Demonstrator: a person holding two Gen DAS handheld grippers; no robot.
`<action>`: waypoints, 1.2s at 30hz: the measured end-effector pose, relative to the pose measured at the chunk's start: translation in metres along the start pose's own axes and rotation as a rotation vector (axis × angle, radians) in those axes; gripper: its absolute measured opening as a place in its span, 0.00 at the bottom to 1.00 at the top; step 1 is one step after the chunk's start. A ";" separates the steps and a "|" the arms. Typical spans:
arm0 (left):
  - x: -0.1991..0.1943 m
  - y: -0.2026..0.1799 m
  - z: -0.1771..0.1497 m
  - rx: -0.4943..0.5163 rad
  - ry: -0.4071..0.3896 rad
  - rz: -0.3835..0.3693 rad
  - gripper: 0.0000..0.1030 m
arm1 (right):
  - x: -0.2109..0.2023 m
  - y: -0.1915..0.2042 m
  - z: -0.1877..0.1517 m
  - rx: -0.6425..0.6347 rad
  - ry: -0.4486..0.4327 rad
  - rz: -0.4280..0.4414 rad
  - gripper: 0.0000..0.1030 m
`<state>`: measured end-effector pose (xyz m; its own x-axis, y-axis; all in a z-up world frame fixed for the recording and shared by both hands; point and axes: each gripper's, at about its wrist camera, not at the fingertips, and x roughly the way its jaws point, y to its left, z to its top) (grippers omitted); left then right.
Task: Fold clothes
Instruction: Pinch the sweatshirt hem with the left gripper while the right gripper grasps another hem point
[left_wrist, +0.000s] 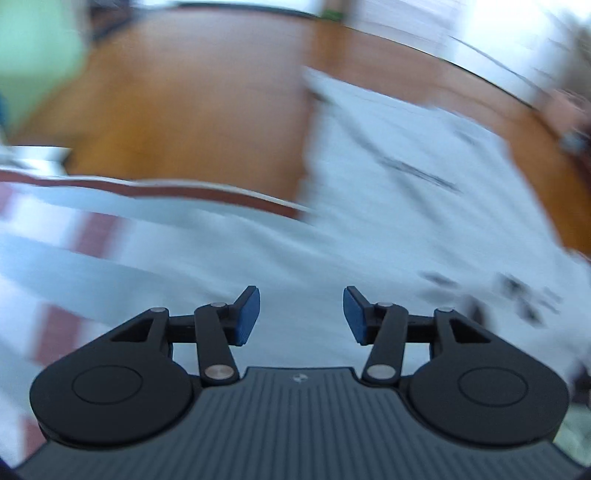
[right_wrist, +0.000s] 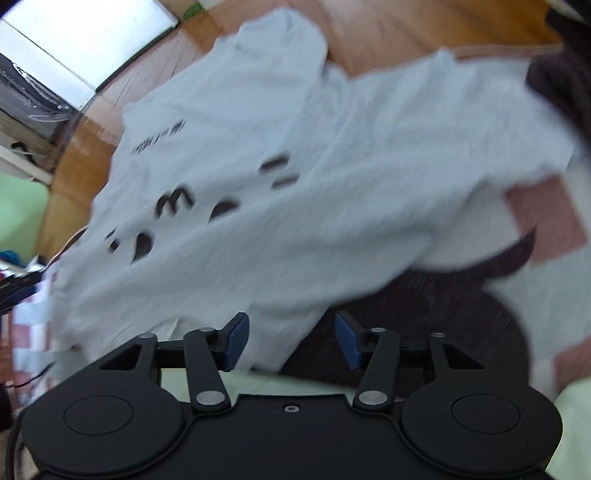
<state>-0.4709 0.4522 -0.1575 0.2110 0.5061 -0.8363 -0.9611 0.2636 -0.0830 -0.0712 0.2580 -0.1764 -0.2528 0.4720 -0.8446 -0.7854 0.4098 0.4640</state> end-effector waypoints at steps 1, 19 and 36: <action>0.001 -0.010 -0.004 0.032 0.021 -0.033 0.48 | 0.004 0.002 -0.003 -0.008 0.021 0.004 0.57; 0.021 -0.129 -0.053 0.387 0.256 -0.408 0.70 | 0.024 0.037 -0.021 -0.256 -0.093 -0.109 0.25; 0.018 -0.116 -0.053 0.292 0.280 -0.487 0.10 | -0.015 0.021 -0.034 -0.161 -0.089 0.016 0.06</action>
